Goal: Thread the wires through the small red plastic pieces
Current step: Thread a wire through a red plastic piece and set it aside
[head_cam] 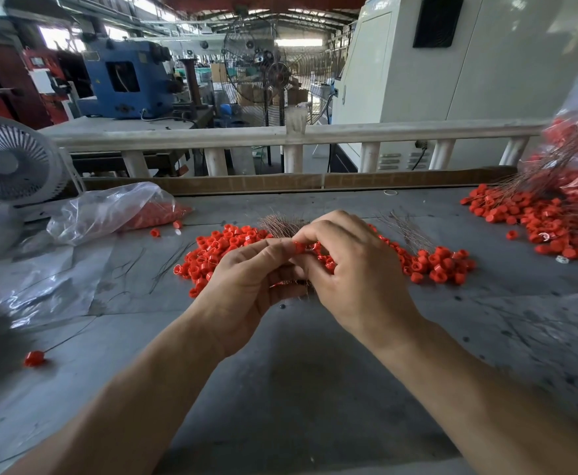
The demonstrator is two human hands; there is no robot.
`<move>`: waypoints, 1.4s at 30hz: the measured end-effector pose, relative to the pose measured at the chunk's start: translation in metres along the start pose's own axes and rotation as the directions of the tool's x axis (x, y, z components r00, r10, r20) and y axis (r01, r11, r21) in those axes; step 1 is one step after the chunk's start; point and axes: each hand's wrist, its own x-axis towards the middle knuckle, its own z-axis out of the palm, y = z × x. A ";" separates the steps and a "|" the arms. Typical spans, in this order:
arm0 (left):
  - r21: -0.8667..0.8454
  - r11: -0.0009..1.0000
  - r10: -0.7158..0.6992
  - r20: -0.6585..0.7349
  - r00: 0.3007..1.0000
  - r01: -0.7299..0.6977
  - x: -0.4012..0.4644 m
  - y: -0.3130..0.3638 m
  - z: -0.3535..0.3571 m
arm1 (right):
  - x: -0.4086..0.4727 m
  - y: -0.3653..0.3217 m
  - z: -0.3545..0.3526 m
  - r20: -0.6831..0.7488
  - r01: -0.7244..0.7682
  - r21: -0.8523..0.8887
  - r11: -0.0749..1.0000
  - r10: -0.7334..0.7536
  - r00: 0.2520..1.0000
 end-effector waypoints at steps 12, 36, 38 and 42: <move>0.007 0.999 -0.051 0.018 0.999 0.051 0.000 0.002 -0.001 | 0.000 0.000 0.000 0.021 -0.042 0.044 0.998 0.041 0.999; 0.013 0.998 -0.061 0.068 0.996 0.060 -0.001 0.004 -0.001 | 0.000 0.003 -0.003 -0.059 -0.011 0.102 0.995 0.017 0.998; 0.014 0.998 -0.059 0.072 0.996 0.058 -0.001 0.004 -0.001 | 0.000 0.003 -0.004 -0.072 0.000 0.096 0.995 0.007 0.997; 0.013 0.998 -0.060 0.089 0.994 0.059 -0.001 0.005 0.000 | 0.001 0.001 -0.004 -0.081 0.025 0.091 0.995 -0.018 0.997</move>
